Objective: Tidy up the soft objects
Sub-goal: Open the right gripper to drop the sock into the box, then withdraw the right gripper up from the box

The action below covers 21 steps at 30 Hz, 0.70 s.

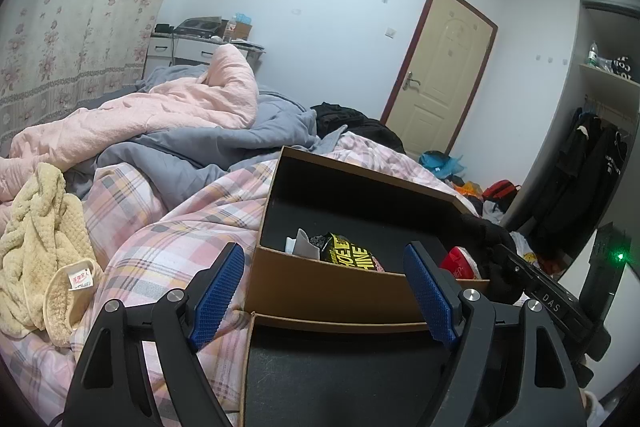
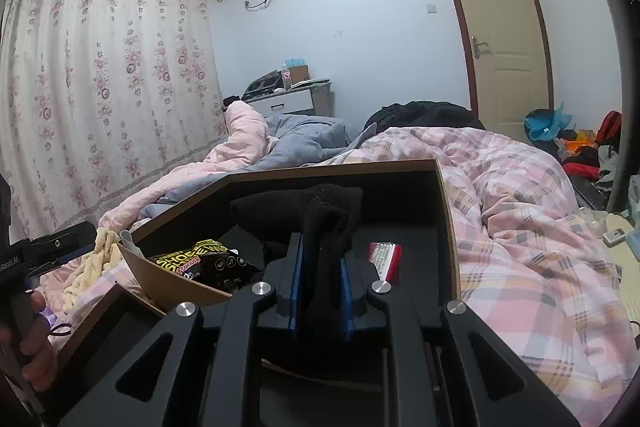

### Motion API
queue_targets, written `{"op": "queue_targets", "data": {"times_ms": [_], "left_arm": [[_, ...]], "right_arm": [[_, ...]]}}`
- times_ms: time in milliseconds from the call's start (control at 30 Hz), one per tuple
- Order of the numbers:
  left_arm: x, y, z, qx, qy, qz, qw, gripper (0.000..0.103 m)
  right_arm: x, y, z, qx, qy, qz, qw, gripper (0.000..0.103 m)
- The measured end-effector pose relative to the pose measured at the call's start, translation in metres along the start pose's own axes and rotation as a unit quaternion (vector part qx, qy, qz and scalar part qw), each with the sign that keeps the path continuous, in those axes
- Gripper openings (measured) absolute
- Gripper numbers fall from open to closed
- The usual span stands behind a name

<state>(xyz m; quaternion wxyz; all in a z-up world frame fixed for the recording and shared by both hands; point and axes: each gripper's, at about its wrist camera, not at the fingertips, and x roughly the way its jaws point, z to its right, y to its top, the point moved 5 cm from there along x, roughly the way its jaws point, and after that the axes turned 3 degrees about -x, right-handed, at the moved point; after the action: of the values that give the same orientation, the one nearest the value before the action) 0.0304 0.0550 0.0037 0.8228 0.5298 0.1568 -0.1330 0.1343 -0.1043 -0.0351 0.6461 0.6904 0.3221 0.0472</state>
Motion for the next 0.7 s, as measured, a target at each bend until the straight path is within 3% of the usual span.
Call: {"op": "queue_targets", "data": {"times_ms": [67,167,200,233,300,700], "left_arm": [[0.0,0.0,0.0,0.0,0.0,0.0,1.0,0.079],[0.0,0.0,0.0,0.001,0.0,0.0,1.0,0.079],[0.0,0.0,0.0,0.001,0.0,0.0,1.0,0.079],[0.0,0.0,0.0,0.001,0.0,0.0,1.0,0.079],[0.0,0.0,0.0,0.0,0.0,0.0,1.0,0.079],[0.0,0.0,0.001,0.001,0.0,0.0,1.0,0.079]], "right_arm": [[0.0,0.0,0.001,0.002,0.0,-0.001,1.0,0.014],[-0.002,0.0,0.002,0.002,0.002,-0.001,1.0,0.026],[-0.003,0.0,0.001,0.0,0.001,0.001,1.0,0.038],[-0.004,0.0,0.0,-0.003,-0.001,0.005,1.0,0.057],[-0.008,0.001,-0.002,-0.011,-0.005,0.017,1.0,0.073],[-0.019,0.001,0.004,-0.001,-0.002,0.041,0.999,0.074]]}}
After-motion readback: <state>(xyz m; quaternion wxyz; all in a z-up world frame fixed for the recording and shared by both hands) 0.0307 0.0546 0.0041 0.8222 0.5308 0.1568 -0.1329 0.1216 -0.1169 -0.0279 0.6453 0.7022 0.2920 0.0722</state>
